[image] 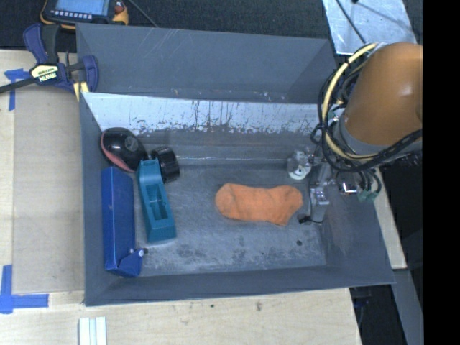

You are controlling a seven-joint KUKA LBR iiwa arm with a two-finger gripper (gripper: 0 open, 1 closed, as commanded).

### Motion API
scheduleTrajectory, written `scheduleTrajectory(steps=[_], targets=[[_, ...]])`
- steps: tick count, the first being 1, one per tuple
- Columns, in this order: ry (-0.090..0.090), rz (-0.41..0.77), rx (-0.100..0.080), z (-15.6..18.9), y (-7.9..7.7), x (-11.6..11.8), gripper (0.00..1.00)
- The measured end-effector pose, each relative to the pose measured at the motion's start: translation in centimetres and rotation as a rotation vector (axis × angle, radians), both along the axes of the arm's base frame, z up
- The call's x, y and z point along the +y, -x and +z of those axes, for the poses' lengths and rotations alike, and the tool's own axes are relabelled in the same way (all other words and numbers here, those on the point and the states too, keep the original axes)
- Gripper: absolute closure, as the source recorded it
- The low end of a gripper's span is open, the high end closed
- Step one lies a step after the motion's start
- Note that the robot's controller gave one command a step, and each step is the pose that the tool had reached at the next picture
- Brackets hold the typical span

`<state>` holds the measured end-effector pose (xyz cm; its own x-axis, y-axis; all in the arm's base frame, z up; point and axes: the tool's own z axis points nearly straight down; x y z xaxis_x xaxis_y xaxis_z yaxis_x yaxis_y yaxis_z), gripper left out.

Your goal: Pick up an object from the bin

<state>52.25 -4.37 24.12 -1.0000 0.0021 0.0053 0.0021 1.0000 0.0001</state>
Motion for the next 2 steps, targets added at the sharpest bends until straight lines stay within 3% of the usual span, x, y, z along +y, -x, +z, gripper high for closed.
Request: scheduleTrajectory(steps=[1,2], targets=[[0.001,0.001,-0.009,0.5,-0.1,0.0,0.00],[0.001,0.050,-0.016,-4.7,-1.2,1.8,0.00]])
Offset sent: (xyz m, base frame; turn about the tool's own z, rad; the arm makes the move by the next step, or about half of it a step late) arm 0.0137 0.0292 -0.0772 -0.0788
